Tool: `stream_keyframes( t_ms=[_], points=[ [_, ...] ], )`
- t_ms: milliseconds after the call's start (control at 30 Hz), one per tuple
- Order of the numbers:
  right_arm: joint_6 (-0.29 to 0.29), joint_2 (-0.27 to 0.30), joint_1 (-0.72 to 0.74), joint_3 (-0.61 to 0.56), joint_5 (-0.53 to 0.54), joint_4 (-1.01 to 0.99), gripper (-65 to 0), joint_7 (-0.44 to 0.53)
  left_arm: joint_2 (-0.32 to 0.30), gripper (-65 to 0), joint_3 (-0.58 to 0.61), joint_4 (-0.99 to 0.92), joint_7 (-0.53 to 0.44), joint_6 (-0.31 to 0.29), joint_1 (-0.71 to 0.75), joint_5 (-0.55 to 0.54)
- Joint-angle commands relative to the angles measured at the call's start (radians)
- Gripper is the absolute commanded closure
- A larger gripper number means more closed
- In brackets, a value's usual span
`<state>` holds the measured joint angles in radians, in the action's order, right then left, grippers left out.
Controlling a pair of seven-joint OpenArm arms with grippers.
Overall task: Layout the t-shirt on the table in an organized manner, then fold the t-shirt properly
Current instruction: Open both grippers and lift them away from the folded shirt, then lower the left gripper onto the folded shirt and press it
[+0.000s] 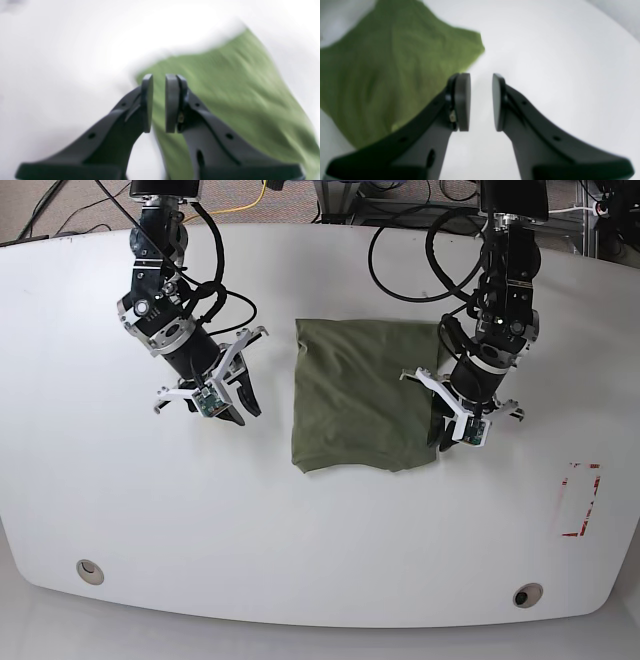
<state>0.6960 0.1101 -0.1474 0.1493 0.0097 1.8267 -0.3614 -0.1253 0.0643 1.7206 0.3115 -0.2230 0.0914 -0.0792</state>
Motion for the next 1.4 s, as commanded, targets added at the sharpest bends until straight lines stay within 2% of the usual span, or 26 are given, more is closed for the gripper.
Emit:
stream_keyframes(
  t_ms=[0, 67, 133, 233, 433, 533, 767, 1133, 1267, 1367],
  points=[
    [0.002, 0.036, 0.006, 0.0, 0.02, -0.043, -14.4, 0.129, 0.005, -7.5, 0.03, -0.038, -0.159, 0.009, -0.005, 0.029],
    [0.002, 0.049, 0.001, 0.0, 0.02, -0.088, -14.4, 0.213, 0.005, -7.5, 0.045, -0.072, -0.262, 0.035, 0.0, 0.052],
    [0.002, 0.055, -0.011, 0.002, 0.02, -0.123, -14.4, 0.279, 0.0, -7.5, 0.052, -0.097, -0.32, 0.064, 0.014, 0.068],
    [-0.057, 0.084, -0.044, 0.002, 0.02, -0.167, -14.4, 0.388, -0.003, -7.5, 0.042, -0.115, -0.397, 0.086, 0.063, 0.074],
    [-0.189, 0.119, -0.157, 0.002, 0.026, -0.218, -14.1, 0.549, -0.047, -7.5, 0.022, -0.089, -0.45, 0.086, 0.184, 0.069],
    [-0.217, 0.124, -0.219, 0.019, 0.032, -0.23, -14.0, 0.603, -0.076, -7.5, 0.019, -0.069, -0.45, 0.086, 0.244, 0.068],
    [-0.209, 0.064, -0.395, 0.074, 0.032, -0.176, -14.0, 0.637, -0.121, -7.5, 0.002, 0.048, -0.45, 0.086, 0.446, 0.068],
    [-0.14, 0.012, -0.607, 0.089, 0.034, -0.081, -14.0, 0.638, -0.119, -7.5, -0.065, 0.192, -0.45, 0.086, 0.716, 0.066],
    [-0.118, 0.01, -0.63, 0.088, 0.034, -0.071, -14.0, 0.64, -0.119, -7.5, -0.062, 0.224, -0.45, 0.086, 0.736, 0.055],
    [-0.112, 0.01, -0.628, 0.089, 0.034, -0.064, -14.0, 0.64, -0.118, -8.1, -0.054, 0.227, -0.449, 0.086, 0.683, 0.025]
  ],
)
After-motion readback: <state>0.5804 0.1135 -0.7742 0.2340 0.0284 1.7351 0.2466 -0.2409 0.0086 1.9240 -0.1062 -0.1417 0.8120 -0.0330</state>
